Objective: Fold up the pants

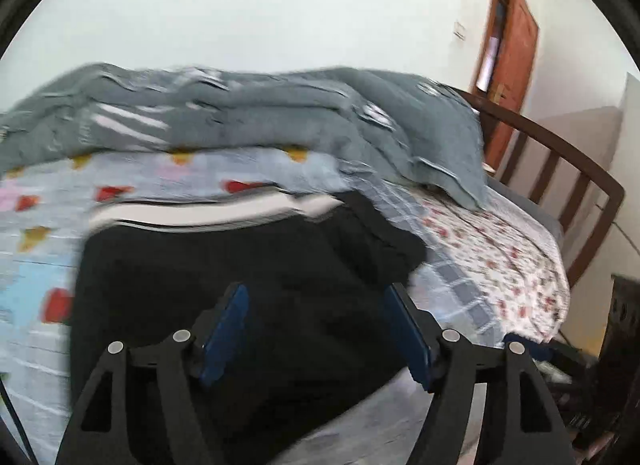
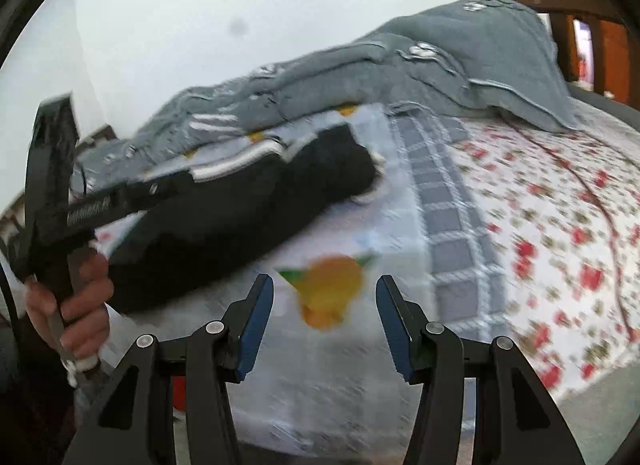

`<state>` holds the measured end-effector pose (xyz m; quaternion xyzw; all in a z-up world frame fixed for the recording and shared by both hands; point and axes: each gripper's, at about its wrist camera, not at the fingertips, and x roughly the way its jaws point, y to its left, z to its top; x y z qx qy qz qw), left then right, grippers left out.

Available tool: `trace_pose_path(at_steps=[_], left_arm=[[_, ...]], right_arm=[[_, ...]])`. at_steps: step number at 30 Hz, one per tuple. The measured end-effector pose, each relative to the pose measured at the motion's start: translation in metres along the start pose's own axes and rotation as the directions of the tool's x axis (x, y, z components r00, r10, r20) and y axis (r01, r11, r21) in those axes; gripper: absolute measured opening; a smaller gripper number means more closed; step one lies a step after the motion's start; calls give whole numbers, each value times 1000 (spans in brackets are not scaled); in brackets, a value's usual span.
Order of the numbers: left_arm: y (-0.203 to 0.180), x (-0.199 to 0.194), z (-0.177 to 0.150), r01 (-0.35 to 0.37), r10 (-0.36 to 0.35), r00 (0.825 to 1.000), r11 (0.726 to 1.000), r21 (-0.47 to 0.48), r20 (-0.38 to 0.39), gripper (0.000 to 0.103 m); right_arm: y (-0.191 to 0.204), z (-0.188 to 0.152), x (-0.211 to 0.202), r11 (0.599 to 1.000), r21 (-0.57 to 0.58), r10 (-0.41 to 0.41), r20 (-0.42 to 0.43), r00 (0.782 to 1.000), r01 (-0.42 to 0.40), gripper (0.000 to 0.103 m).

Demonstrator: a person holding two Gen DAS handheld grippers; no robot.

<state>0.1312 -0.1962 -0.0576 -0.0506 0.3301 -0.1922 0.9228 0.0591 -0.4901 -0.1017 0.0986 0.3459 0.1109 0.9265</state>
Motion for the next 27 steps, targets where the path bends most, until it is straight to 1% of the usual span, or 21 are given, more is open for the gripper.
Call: trace_pose_path(at_steps=[2,4,5,7,8,10,11,12,13,14,15,16,17,18,20,21,24,25,27], left_arm=[[23,-11,2,-38,38,999,999,-18,2,70],[54,-30,-6,-83,83,997,996,-44,7,70],[64,-32,-7,-96,96,995,994,-51,8,70],[88,-46,-17,-124,124,992,991,-57,-1,70],[102,-57,-26,-139,139,990,989,-58,-2,70],[118,-66,-35,-145,145,989,987,-70,-1,71],[127,-72,-41,-137,137,991,987,-83,-5,72],[136,-76,-49,-119,119,993,987,-104,-11,72],[142,-78,-56,-94,92,996,988,-120,-17,72],[144,-79,-61,-77,75,997,989,-125,-20,72],[145,-79,-69,-35,32,999,992,-118,-29,74],[143,-76,-76,-1,-3,999,995,-100,-48,79],[140,-71,-82,19,-24,997,997,-79,-74,80],[138,-66,-87,17,-23,995,998,-60,-99,80],[134,-56,-94,-10,5,993,999,-43,-121,80],[133,-48,-97,-52,45,990,997,-49,-136,80],[134,-32,-102,-119,106,982,990,-76,-159,80],[131,-31,-103,-140,130,980,989,-54,-152,80],[120,-26,-105,-200,205,967,978,50,-148,82]], right_arm=[[10,12,8,998,10,58,17,998,-59,56],[17,23,19,995,35,90,35,995,-92,57],[18,27,25,992,55,109,36,993,-111,57],[21,33,45,980,124,158,12,987,-158,57],[22,33,56,973,158,173,-6,985,-170,57],[29,32,78,965,193,188,-39,981,-177,57],[33,30,87,967,200,175,-59,983,-160,52],[37,28,95,968,207,158,-78,984,-139,33],[43,25,102,966,220,157,-98,983,-132,21],[48,23,103,969,214,143,-99,985,-119,20],[55,24,100,977,188,117,-87,989,-99,16],[65,27,93,987,140,92,-72,993,-81,14],[73,31,89,992,106,76,-67,995,-68,14],[81,36,84,995,77,61,-61,996,-56,13],[90,44,75,998,29,53,-44,998,-52,12],[93,47,71,999,4,48,-35,998,-48,12],[95,59,66,999,-28,44,-15,999,-44,11],[91,63,66,998,-26,50,-10,999,-50,11],[83,70,68,998,-19,63,-5,998,-63,11]])
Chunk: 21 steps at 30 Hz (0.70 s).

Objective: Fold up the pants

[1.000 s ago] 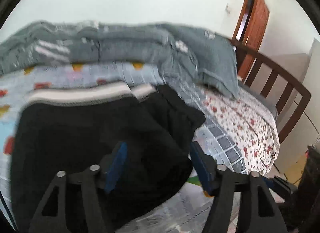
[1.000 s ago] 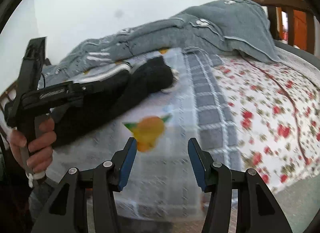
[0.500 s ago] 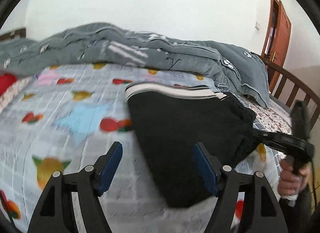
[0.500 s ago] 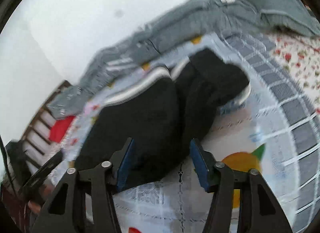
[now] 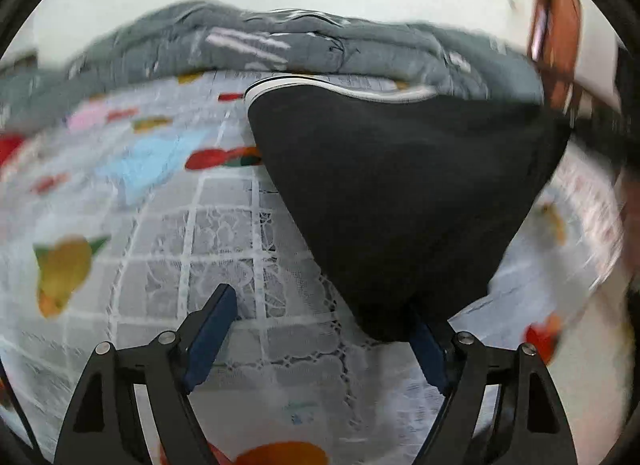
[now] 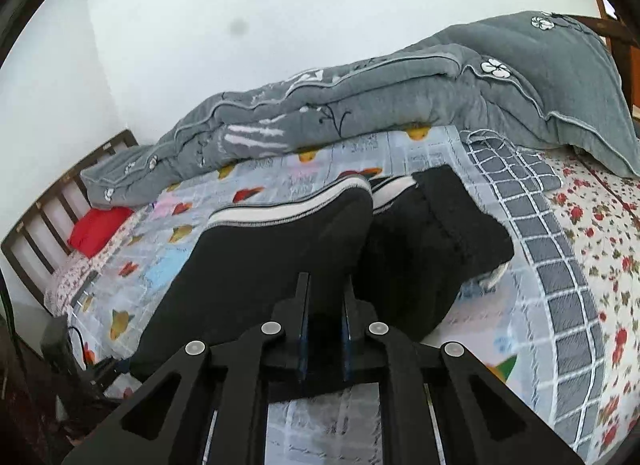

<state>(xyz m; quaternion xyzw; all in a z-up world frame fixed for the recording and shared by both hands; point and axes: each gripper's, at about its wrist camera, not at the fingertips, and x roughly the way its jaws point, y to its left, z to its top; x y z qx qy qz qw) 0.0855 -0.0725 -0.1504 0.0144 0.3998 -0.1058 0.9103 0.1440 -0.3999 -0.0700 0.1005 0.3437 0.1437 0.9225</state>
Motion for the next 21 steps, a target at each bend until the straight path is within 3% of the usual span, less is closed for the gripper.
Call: trace_pose_path(at_steps=[3,6,9,11,14,16,21], left_arm=[[-8,-1,3,-2,2,1000,1000,28,5,82],[-9,-2,11,18,-18,999,1000,-3,28,84],[-16,3,17,22,-22,999,1000,3,36,86],[-25,8,16,17,-18,1000,1000,19,24,86],[-35,10,15,11,-12,1000,999,32,27,88],[-36,8,14,6,-7,1000,999,31,24,88],[-27,-12,8,96,-96,994,995,9,56,85]], right_arm=[[-9,11,-5,999,-52,-4,28,1000,5,10],[-17,17,-29,995,-96,-18,126,992,31,9],[-43,13,-53,997,-64,-37,233,972,53,9],[-59,4,-44,990,-67,-110,209,972,126,9],[-83,-20,0,960,-109,-250,77,965,258,11],[-95,-35,20,957,-109,-270,1,963,269,14],[-95,-21,-7,965,-73,-246,68,967,251,29]])
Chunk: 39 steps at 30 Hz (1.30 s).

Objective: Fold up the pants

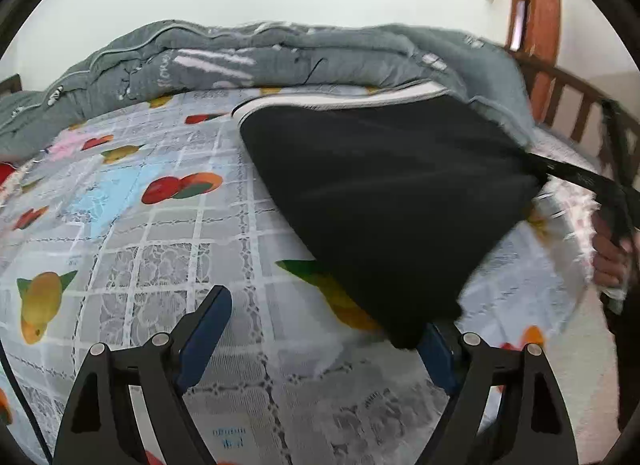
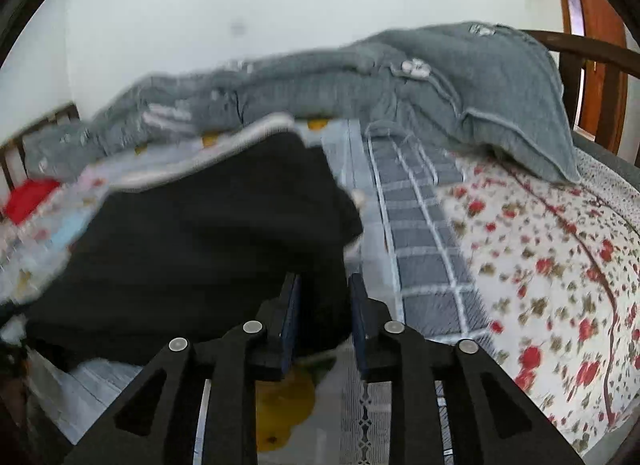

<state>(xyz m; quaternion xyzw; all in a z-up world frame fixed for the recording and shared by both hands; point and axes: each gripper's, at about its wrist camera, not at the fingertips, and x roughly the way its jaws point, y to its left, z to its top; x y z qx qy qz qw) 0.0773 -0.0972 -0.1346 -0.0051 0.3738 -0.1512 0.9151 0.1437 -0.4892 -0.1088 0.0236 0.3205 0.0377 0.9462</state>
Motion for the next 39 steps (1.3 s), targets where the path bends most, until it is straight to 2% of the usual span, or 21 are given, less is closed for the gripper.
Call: trace_pose_path(at_steps=[3,8,11,13,15,16,18,19,20,23,24,25,26,28,29,31,33,34,37,39], left_arm=[[4,-19,-4,49,-49,998,999,-19,48,85],[17,-27,13,78,-73,995,995,-69,66,85],[24,-10,34,101,-96,994,986,-132,44,85],[26,13,49,89,-90,996,982,-168,2,85],[31,42,61,85,-99,994,972,-220,-52,84],[33,51,63,94,-114,991,966,-242,-67,84],[42,81,69,117,-161,981,935,-334,-107,79],[46,85,71,129,-172,981,923,-361,-89,75],[49,91,75,142,-183,981,908,-395,-68,67],[58,119,88,196,-269,960,845,-498,-78,47],[62,126,91,198,-282,956,824,-532,-80,42],[64,129,93,200,-293,952,812,-548,-86,31],[66,128,96,194,-283,955,821,-537,-88,21],[64,117,102,189,-256,963,860,-474,-80,15],[64,106,104,177,-228,971,886,-428,-71,14],[72,89,105,143,-180,981,916,-374,-65,14],[90,74,107,101,-129,990,935,-341,-61,13],[100,66,106,84,-109,992,939,-332,-58,12],[141,43,104,41,-64,996,945,-323,-59,12],[168,32,100,3,-33,996,944,-329,-86,13]], right_arm=[[-5,16,-4,1000,15,21,27,999,-21,45],[-14,36,14,994,90,63,2,998,-63,58],[-19,43,36,980,166,116,-46,992,-107,58],[-19,45,50,971,205,145,-86,986,-125,58],[-15,44,63,972,205,148,-130,980,-119,58],[-12,43,68,975,195,142,-151,978,-111,63],[-4,41,76,984,153,119,-174,978,-93,69],[1,40,78,990,119,103,-190,976,-81,71],[4,39,80,993,96,90,-203,975,-72,72],[10,36,87,997,59,62,-241,969,-49,74],[10,35,88,997,63,60,-248,967,-45,73],[11,36,87,996,71,63,-254,965,-46,69],[11,36,86,996,77,67,-255,965,-49,65],[15,37,79,994,96,70,-251,966,-47,51],[18,38,76,994,98,67,-252,965,-43,48],[28,38,66,992,105,87,-244,966,-62,29],[41,36,57,977,146,187,-242,952,-154,19],[55,31,55,959,174,265,-248,932,-226,19],[99,19,52,963,96,269,-258,928,-253,20],[130,16,49,951,50,308,-266,913,-306,22]])
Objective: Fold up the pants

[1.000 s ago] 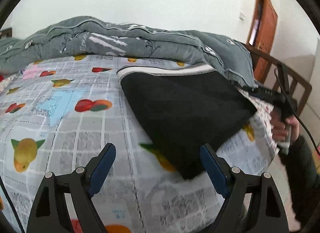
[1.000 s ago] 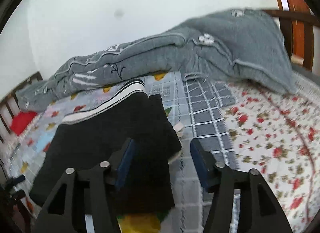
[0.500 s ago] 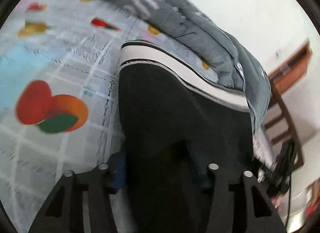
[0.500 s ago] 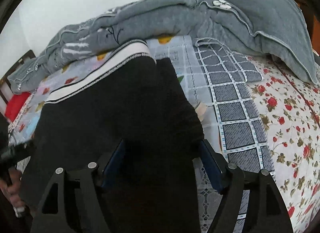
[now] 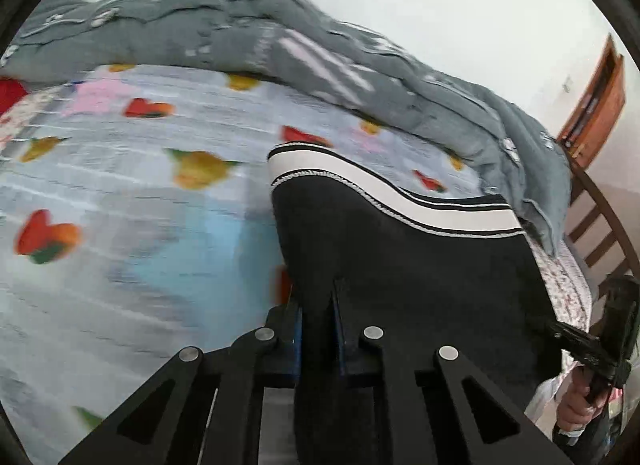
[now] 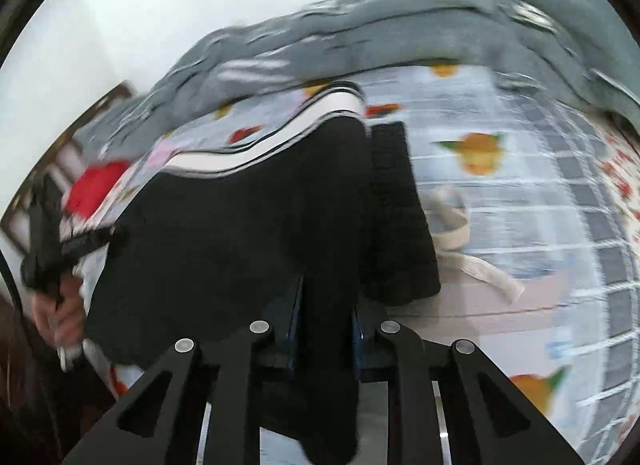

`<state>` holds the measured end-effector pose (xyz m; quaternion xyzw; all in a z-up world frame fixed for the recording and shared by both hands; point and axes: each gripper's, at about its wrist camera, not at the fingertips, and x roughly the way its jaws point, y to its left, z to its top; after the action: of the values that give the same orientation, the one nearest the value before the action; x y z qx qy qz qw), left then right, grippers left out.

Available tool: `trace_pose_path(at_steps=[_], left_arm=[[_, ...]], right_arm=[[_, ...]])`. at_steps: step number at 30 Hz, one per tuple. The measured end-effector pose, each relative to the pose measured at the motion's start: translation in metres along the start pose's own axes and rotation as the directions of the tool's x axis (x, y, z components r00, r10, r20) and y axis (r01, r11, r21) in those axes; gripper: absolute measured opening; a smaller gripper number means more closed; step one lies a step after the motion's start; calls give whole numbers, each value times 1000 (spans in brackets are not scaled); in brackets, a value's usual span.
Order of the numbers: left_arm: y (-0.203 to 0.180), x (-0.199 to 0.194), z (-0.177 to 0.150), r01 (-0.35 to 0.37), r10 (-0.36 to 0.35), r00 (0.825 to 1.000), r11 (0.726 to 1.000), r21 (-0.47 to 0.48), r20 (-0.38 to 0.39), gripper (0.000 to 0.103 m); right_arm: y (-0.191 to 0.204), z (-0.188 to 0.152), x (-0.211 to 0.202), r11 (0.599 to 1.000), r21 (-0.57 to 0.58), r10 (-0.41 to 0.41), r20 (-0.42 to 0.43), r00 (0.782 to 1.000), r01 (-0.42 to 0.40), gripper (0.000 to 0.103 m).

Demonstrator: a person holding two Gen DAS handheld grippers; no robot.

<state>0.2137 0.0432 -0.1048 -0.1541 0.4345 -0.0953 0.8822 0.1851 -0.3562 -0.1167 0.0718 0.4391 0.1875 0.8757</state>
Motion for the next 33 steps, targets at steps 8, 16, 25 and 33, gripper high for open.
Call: trace_pose_path(at_steps=[8,16,25,33], left_arm=[[27,-28,-4,-152,146,987,985,80,71,64],[21,-41,0,-182,169,979,976,119,112,65],[-27,-10,16,-167,139,979,964,206,146,65],[-76,61,43,-232,209,972,922,311,106,65]], right_arm=[[21,57,35,1000,15,4,63,998,-5,41],[19,72,18,1000,-8,-4,144,990,5,9],[-9,75,14,983,110,-161,163,973,144,45],[47,111,70,977,-144,-141,134,981,160,44]])
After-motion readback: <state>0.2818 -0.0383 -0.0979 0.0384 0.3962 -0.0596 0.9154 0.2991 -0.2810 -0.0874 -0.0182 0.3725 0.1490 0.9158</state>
